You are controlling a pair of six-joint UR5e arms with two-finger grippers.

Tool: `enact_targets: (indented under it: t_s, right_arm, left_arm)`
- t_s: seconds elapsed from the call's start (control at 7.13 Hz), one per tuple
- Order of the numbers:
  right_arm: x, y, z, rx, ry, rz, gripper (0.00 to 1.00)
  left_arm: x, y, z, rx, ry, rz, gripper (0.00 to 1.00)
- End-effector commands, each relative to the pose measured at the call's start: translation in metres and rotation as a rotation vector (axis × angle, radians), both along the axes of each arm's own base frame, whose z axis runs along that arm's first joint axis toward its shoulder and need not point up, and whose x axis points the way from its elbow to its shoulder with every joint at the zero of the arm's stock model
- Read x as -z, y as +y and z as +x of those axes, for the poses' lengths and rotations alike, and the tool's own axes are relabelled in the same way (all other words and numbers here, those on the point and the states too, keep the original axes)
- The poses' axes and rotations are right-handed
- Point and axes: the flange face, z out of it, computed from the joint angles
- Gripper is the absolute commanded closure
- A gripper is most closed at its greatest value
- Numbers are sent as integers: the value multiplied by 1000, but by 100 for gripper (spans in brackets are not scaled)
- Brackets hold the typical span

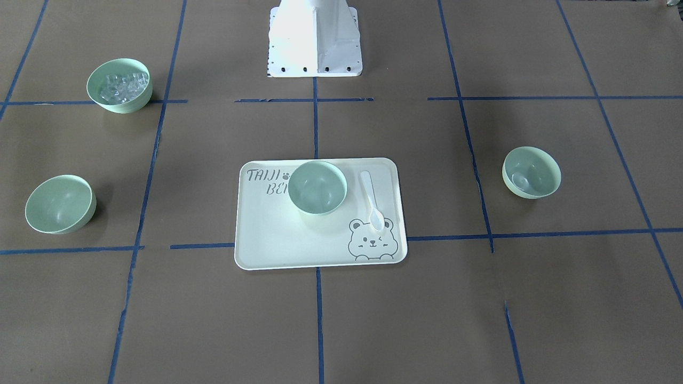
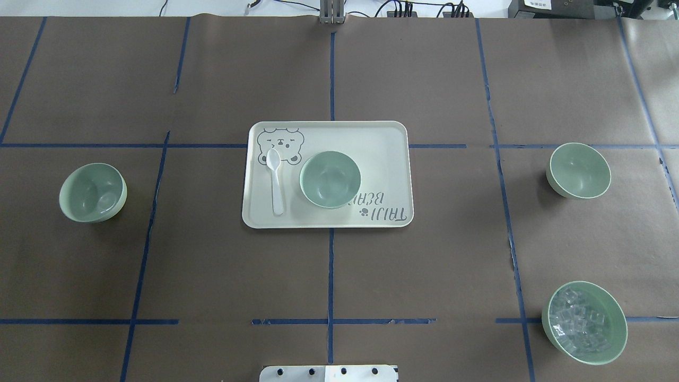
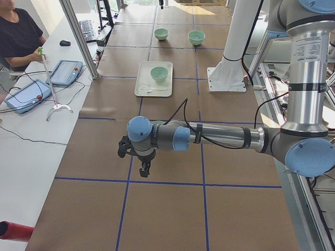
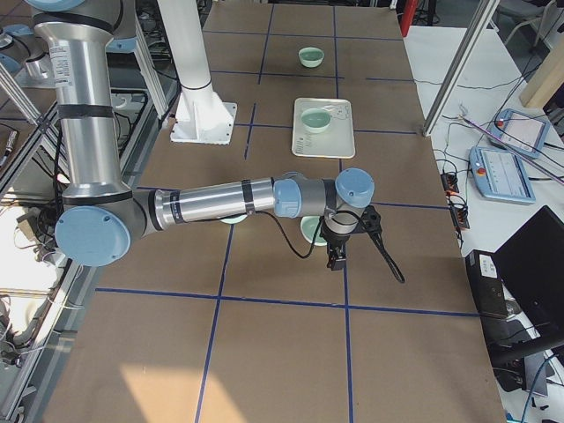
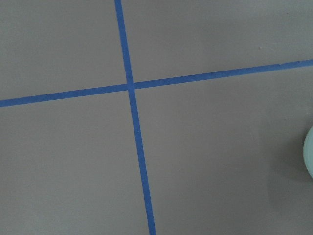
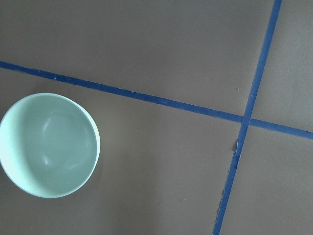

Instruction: Stack green bowls together

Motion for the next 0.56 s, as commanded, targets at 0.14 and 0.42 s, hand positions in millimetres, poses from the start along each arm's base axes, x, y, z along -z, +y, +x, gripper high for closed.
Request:
enact_targets:
  t_s: [0.14,0.42]
  right_arm:
    - [-7,-1,1,-2,0,-15,0]
    - [-3,-6,0,-1,-7,32,0]
  left_arm:
    - [16,-7,-8,5,-9,18,0]
    - [15,-6,-8,10,-15,15,0]
